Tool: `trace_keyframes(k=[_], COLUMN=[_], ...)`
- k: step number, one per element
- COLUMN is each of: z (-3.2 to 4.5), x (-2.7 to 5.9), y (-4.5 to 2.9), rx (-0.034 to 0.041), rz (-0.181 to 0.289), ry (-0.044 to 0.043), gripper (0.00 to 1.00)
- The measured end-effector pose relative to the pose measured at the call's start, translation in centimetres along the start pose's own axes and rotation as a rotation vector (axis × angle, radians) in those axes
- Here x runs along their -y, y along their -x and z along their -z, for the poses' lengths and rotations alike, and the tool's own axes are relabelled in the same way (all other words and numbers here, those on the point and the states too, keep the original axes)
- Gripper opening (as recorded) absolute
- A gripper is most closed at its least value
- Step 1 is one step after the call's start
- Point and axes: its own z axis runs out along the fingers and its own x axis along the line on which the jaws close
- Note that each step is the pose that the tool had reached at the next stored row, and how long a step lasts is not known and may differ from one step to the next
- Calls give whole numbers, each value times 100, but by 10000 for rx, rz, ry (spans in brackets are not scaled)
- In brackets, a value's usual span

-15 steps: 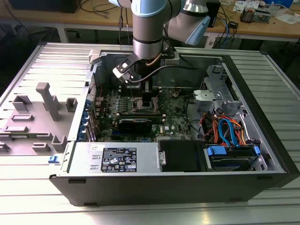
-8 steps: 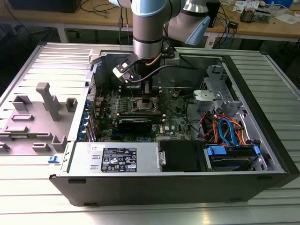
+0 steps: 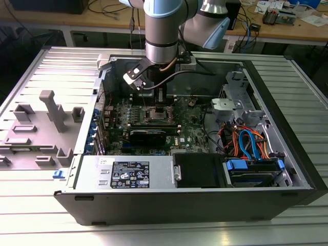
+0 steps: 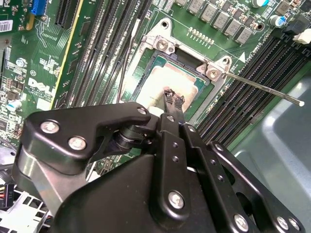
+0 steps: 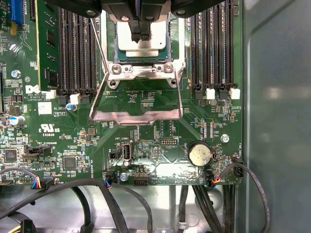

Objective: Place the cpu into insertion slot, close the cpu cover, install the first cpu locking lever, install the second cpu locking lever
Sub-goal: 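Close the cpu cover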

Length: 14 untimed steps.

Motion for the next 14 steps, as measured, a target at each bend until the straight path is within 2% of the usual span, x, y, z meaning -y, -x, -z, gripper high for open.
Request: trace_keyframes(k=[14], z=[16], x=[-1], y=[1], rx=[10], rz=[2], ry=[1], gripper=[11])
